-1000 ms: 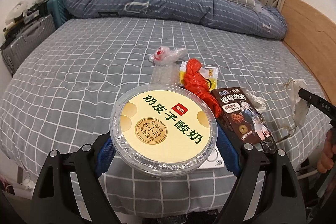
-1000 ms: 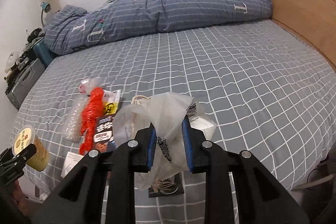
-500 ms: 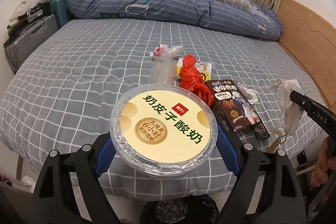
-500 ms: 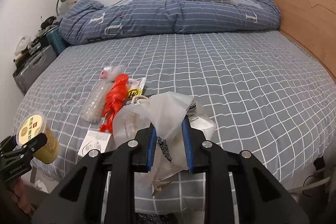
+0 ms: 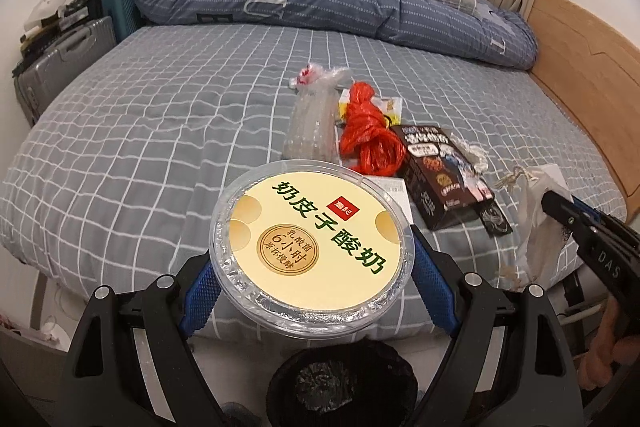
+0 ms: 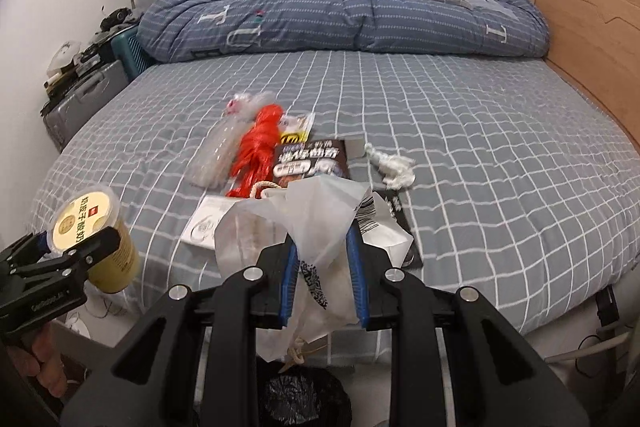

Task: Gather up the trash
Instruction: 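Carry the yogurt cup and white bag down toward the black trash bin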

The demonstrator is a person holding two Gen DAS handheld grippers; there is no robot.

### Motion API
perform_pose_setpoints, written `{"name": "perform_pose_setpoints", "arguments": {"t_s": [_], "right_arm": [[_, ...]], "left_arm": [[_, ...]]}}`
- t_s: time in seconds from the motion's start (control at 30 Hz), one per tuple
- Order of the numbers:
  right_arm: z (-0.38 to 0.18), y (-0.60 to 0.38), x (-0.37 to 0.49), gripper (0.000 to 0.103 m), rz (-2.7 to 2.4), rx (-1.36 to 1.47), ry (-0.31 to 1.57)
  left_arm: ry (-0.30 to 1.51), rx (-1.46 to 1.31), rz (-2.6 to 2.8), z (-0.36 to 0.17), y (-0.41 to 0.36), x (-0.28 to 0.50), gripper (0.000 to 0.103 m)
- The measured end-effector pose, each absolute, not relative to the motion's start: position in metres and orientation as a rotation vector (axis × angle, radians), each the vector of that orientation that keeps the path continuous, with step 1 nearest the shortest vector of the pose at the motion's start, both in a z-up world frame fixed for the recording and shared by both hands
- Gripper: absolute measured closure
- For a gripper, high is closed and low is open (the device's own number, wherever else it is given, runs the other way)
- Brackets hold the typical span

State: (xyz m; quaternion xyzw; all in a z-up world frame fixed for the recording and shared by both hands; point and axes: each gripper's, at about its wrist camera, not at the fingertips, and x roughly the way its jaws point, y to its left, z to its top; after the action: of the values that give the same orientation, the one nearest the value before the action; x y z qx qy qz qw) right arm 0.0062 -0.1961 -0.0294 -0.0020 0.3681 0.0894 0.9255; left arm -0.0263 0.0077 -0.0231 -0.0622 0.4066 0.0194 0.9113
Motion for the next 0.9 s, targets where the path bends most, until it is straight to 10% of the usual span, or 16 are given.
{"name": "perform_pose_setpoints", "arguments": {"t_s": [0.9], "right_arm": [[-0.078,-0.175,-0.064,0.081,0.243,-0.049,0.885]], "left_arm": [[0.955,-0.133,0.059,-0.072,0.01,-0.102,0.021]]}}
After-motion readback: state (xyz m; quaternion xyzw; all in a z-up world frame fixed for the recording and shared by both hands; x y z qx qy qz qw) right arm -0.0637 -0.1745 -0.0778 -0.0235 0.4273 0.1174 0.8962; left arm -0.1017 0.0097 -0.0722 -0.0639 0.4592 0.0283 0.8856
